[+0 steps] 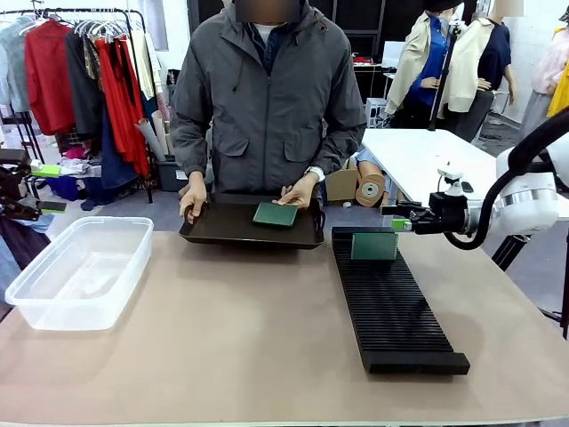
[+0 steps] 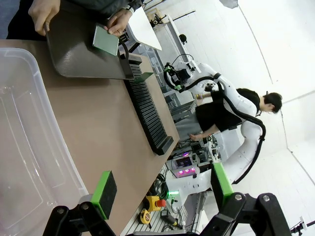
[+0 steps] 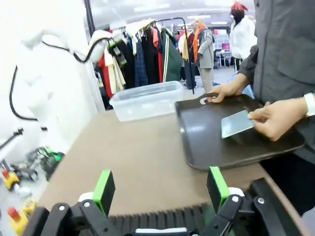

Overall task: Sort PCBs into racks and boxes based on the side picked up.
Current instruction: Pick up the Blank PCB handed by the Human.

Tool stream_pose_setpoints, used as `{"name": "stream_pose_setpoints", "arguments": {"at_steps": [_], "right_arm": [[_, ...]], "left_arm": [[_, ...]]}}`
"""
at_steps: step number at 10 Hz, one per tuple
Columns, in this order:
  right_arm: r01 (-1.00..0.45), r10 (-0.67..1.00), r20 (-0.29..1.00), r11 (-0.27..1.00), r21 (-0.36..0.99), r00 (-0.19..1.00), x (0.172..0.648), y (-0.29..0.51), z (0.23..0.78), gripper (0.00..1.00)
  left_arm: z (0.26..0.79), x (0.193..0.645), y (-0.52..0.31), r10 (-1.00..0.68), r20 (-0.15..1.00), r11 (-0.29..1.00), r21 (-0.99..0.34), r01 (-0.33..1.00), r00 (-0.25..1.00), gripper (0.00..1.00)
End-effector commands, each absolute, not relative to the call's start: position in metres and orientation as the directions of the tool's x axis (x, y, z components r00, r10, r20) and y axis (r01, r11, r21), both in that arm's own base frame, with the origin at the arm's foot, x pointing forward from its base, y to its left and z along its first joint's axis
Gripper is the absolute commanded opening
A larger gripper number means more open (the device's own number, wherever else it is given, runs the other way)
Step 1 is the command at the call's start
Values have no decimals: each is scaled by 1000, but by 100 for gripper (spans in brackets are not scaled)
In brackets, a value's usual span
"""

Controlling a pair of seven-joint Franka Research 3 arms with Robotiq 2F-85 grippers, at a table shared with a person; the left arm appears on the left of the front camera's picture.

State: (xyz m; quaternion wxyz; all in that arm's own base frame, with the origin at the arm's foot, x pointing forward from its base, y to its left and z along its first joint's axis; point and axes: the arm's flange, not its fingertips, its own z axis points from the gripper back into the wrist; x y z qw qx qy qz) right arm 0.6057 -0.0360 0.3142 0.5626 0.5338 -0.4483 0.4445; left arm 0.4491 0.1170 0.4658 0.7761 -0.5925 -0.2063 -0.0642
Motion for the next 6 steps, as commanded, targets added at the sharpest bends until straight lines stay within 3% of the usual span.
{"name": "stream_pose_setpoints", "arguments": {"at_steps": [1,6], "right_arm": [[-919,64,917,70,389,393,573,-23,342,100],[-638,33,641,156,754,767,524,-9,382,100]], "left_arm": [[467,448,117,148,388,290,-896,335,910,100],[467,448,117,148,388,290,-896,335,910,100]]}}
